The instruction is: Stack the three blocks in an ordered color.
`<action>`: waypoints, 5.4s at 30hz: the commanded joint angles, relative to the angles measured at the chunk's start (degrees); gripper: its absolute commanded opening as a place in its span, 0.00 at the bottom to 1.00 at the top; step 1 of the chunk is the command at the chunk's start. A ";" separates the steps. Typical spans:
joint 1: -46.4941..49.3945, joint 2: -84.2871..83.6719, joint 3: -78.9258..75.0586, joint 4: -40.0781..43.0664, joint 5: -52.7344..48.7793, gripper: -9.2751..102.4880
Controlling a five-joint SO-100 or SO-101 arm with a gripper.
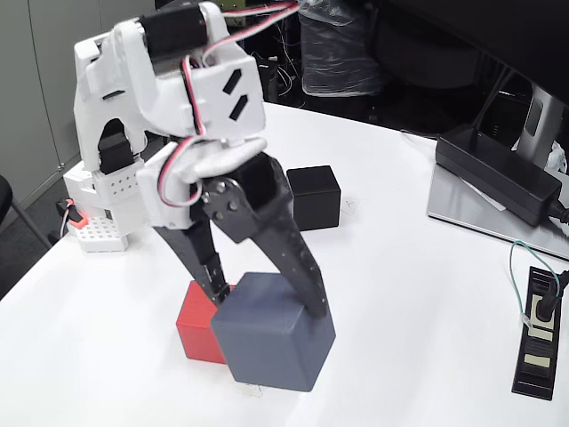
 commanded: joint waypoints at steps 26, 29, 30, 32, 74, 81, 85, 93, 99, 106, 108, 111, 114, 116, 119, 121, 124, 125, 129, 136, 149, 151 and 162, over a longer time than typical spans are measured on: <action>-6.86 40.25 45.53 0.09 -0.70 0.17; -7.21 42.98 49.83 -0.26 -0.70 0.17; -7.21 43.51 51.06 -1.05 -0.70 0.17; -6.68 44.03 53.53 -3.69 -0.70 0.17; 3.43 43.86 67.41 -12.92 -5.36 0.18; 2.99 43.95 67.32 -12.92 -5.45 0.31; 2.81 44.12 66.62 -12.92 -5.45 0.36; 2.20 45.97 66.09 -13.01 -5.54 0.38; -4.57 52.73 61.52 -12.22 -5.45 0.38; -16.00 61.96 61.70 -10.99 -5.36 0.38; -21.45 63.11 61.70 -7.91 -5.36 0.38; -32.08 63.19 61.61 -2.37 -4.66 0.38; -41.57 63.11 61.61 0.09 -4.31 0.38; -45.62 62.75 61.61 0.00 -2.20 0.37; -48.96 58.97 61.52 -1.93 3.87 0.37; -50.10 55.28 61.52 -4.75 8.53 0.37; -51.06 49.31 61.52 -8.44 13.97 0.37; -51.33 47.46 61.52 -9.58 15.38 0.37; -51.59 40.78 60.82 -12.04 18.81 0.37; -51.68 32.08 60.64 -15.47 20.65 0.38; -52.03 22.32 60.29 -22.85 23.64 0.38; -53.00 21.27 58.97 -22.94 23.82 0.38; -60.38 15.82 56.34 -23.20 24.08 0.38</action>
